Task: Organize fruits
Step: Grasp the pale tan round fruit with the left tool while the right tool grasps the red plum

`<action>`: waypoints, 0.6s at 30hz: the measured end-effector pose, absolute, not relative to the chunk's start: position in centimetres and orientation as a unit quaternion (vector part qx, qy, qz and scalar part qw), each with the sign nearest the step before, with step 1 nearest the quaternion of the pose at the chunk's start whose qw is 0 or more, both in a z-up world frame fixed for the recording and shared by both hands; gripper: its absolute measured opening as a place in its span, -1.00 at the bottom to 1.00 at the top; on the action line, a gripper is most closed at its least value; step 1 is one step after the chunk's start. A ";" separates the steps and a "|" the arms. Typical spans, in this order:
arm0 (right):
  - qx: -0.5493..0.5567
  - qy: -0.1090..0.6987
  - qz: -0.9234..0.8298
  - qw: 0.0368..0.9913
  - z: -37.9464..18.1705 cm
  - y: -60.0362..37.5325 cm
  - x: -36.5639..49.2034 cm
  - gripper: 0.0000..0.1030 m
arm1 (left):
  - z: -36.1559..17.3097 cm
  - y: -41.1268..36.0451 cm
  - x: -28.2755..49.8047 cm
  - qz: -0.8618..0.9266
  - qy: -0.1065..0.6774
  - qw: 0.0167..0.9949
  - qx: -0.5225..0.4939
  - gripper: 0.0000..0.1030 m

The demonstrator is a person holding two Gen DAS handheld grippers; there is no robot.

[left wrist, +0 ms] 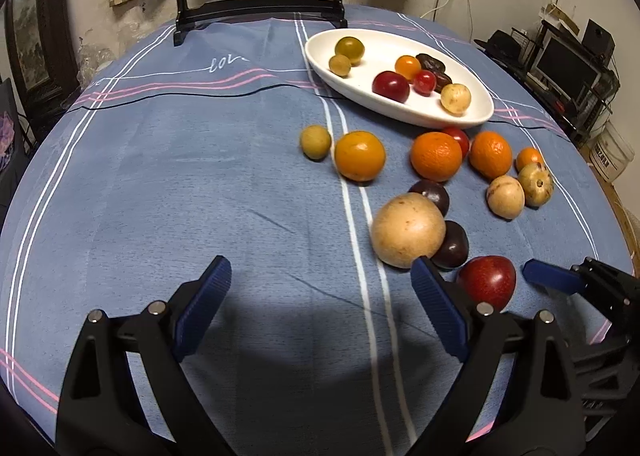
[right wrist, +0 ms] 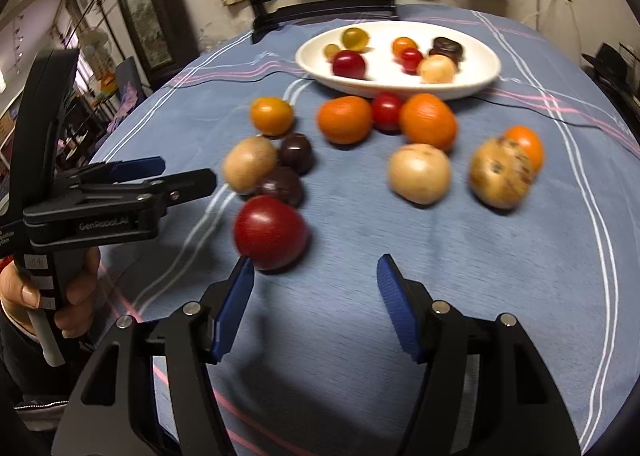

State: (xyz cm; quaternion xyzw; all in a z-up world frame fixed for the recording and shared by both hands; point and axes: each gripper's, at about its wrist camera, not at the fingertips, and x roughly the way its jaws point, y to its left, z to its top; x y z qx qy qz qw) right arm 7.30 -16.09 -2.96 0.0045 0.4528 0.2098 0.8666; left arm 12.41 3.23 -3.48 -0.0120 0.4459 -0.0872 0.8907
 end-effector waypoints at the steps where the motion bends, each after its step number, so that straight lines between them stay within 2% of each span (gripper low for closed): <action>1: 0.002 0.454 0.213 0.865 -3.0 -15.6 7.3 0.26 | -3.5 3.4 12.4 -0.086 0.446 0.891 -0.013 0.81; 8: -0.015 0.457 0.202 0.866 -3.5 -13.4 8.6 0.26 | -3.7 4.1 12.3 -0.086 0.449 0.889 -0.023 0.82; 12: 0.003 0.455 0.204 0.867 -3.6 -14.1 8.7 -0.16 | -3.6 3.6 12.2 -0.093 0.448 0.889 -0.016 0.82; 18: 0.056 0.454 0.204 0.865 -3.6 -17.3 8.3 -0.16 | -3.7 2.0 12.2 -0.110 0.448 0.887 0.002 0.82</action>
